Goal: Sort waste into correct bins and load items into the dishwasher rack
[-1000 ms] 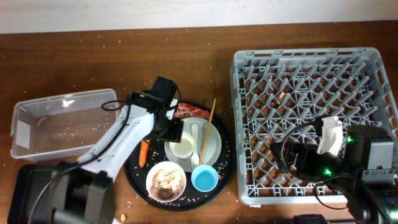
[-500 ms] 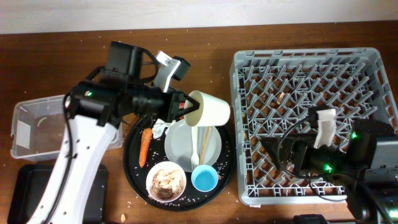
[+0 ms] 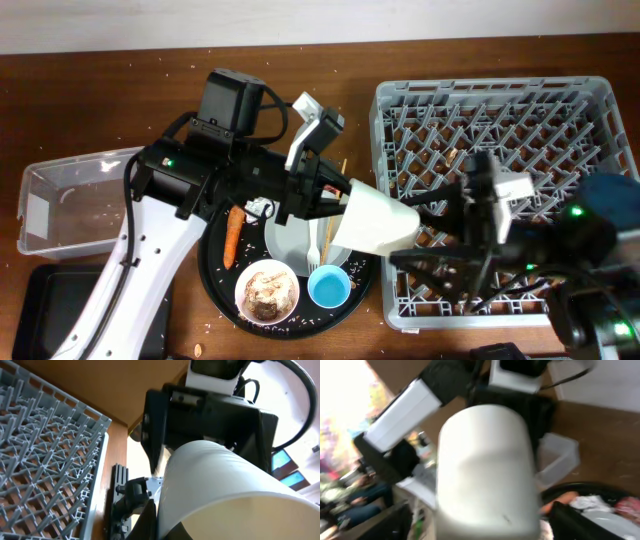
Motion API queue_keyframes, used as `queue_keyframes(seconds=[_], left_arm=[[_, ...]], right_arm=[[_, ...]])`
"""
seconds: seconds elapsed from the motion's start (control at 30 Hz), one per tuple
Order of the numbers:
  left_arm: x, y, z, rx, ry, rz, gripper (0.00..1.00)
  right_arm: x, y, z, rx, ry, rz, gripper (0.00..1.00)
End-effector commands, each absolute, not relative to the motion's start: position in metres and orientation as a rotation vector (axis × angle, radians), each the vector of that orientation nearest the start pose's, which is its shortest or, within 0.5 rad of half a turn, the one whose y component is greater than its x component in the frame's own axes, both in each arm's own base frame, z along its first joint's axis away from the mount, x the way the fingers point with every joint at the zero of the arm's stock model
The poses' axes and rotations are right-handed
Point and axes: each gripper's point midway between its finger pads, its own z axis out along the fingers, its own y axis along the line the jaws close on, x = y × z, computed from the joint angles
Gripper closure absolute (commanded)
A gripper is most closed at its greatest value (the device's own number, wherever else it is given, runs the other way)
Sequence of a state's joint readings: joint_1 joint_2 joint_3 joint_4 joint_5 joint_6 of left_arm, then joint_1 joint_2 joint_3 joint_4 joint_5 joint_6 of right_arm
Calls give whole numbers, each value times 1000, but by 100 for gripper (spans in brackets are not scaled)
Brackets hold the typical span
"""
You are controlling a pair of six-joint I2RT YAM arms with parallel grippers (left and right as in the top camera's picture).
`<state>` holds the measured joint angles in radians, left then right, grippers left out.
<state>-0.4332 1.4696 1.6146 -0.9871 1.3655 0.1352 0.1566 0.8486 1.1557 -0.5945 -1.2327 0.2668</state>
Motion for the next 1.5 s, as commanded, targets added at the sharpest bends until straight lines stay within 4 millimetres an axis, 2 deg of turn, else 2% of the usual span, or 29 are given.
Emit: queue_keyframes(seconds=[0.0, 0.03, 0.1, 0.13, 0.17, 0.2, 0.23, 0.4, 0.43, 0.5, 0.57, 0.63, 0.7, 0.77, 0.8, 0.87, 0.93, 0.97, 1.03, 1.1, 1.17, 1.23, 1.27, 1.3, 1.33, 1.37, 1.4, 1.43, 1.47], left_arm=[[197, -283, 392, 1225, 1747, -1718, 100], [197, -283, 392, 1225, 1748, -1716, 100], [197, -284, 392, 1226, 1748, -1715, 100], [197, -284, 392, 1227, 1745, -1713, 94], [198, -284, 392, 1227, 1741, -1711, 32], [199, -284, 392, 1228, 1738, -1700, 7], [202, -284, 390, 1223, 1750, -1678, 1], [225, -283, 368, 1165, 1884, -1465, 1], [227, -282, 365, 1156, 1901, -1442, 1], [229, -279, 358, 1137, 1955, -1404, 1], [229, -274, 350, 1113, 2024, -1362, 1], [230, -266, 341, 1084, 2099, -1282, 1], [229, -264, 340, 1080, 2108, -1263, 1], [229, -264, 340, 1079, 2109, -1263, 1], [229, -264, 340, 1080, 2109, -1265, 1], [226, -263, 338, 1075, 2132, -1271, 1], [223, -261, 335, 1070, 2159, -1278, 1], [223, -261, 335, 1070, 2159, -1278, 1], [223, -261, 334, 1070, 2161, -1278, 1], [226, -259, 331, 1062, 2177, -1244, 1], [243, -239, 305, 969, 2342, -995, 1], [254, -207, 275, 805, 2556, -700, 5], [258, -185, 257, 683, 2674, -488, 8], [257, -180, 243, 648, 2723, -401, 8], [253, -183, 231, 662, 2744, -398, 10], [244, -188, 203, 680, 2801, -390, 16], [235, -189, 183, 691, 2847, -380, 20], [217, -187, 152, 713, 2924, -356, 22], [206, -186, 137, 744, 2959, -340, 28]], right_arm=[[155, 204, 408, -864, 1694, 1466, 36], [158, 204, 407, -852, 1702, 1450, 41], [165, 201, 408, -805, 1711, 1379, 42], [168, 198, 408, -780, 1712, 1340, 42], [170, 195, 410, -754, 1711, 1298, 43], [173, 190, 411, -724, 1710, 1261, 43], [175, 185, 412, -694, 1712, 1233, 45], [195, 124, 380, -296, 1910, 1052, 47], [201, 109, 369, -181, 1962, 997, 47], [211, 60, 332, 153, 2106, 787, 47], [206, 16, 299, 419, 2211, 548, 47], [181, -53, 262, 763, 2312, 115, 47], [160, -86, 243, 919, 2387, -126, 47], [148, -102, 224, 1019, 2506, -250, 46], [151, -105, 206, 1062, 2615, -240, 46], [163, -110, 185, 1095, 2732, -225, 46], [188, -111, 157, 1112, 2835, -121, 46], [199, -110, 143, 1113, 2877, -68, 40], [204, -108, 129, 1103, 2937, -17, 24], [211, -110, 140, 1082, 2902, -9, 20], [225, -88, 193, 911, 2778, 170, 19], [224, -60, 248, 714, 2629, 299, 16], [220, -41, 280, 589, 2514, 367, 7], [212, -20, 308, 491, 2392, 442, 1], [203, -8, 321, 440, 2331, 459, 1], [187, 1, 333, 400, 2271, 436, 1], [178, 6, 337, 387, 2250, 424, 1], [168, 10, 339, 378, 2235, 414, 1], [165, 12, 338, 377, 2234, 413, 1]])
